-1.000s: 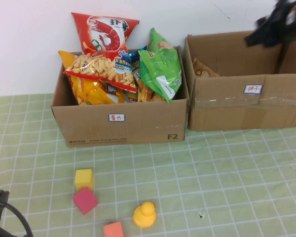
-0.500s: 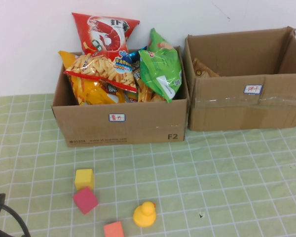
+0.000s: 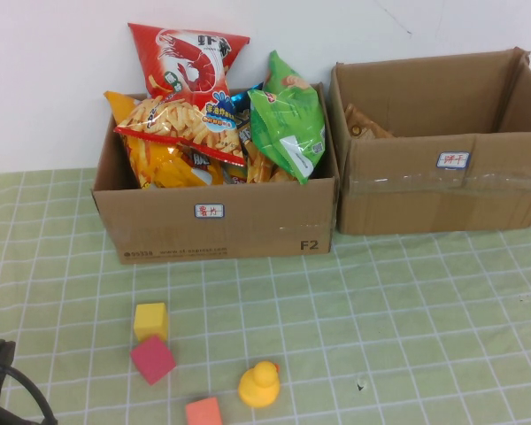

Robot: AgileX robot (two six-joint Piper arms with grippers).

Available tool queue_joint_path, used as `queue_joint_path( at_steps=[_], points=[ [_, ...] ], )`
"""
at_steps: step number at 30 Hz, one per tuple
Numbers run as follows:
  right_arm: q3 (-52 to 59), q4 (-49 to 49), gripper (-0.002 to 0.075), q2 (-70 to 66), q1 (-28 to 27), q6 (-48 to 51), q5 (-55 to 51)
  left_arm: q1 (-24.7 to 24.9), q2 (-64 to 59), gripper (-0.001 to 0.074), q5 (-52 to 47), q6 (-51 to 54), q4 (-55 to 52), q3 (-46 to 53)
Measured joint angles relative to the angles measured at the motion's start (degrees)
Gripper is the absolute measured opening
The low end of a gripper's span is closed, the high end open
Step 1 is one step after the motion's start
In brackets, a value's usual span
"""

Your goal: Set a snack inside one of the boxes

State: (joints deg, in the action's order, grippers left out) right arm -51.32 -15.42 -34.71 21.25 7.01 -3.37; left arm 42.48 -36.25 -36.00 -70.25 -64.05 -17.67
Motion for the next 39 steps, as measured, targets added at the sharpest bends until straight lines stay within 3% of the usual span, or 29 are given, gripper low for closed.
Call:
queue_joint_path(
  at_steps=[8, 13, 17, 26, 30, 39],
  points=[
    [0.4, -0.4, -0.0001, 0.3, 0.0, 0.0, 0.8, 0.0, 0.0, -0.0003, 0.1, 1.4, -0.1, 0.0],
    [1.8, -0.3, -0.0001, 1.7, 0.0, -1.1, -9.9, 0.0, 0.0, -0.0003, 0.0, 1.7, -0.2, 0.1],
    [13.6, 2.4, -0.0002, 12.7, 0.0, -5.0, -14.8, 0.0, 0.0, -0.0003, 0.0, 2.0, -1.4, 1.2],
    [29.3, 4.5, -0.0002, 27.7, 0.0, -7.0, -24.3, 0.0, 0.0, -0.0003, 0.9, 2.0, -2.6, 1.7],
    [30.2, 7.0, -0.0002, 29.8, 0.0, -7.0, -29.4, 0.0, 0.0, -0.0003, 0.9, 2.0, -2.6, 1.7],
    [30.6, 6.9, -0.0002, 29.9, 0.0, -5.4, -30.6, 0.0, 0.0, -0.0001, 2.3, 2.0, -2.6, 1.7]
  ],
)
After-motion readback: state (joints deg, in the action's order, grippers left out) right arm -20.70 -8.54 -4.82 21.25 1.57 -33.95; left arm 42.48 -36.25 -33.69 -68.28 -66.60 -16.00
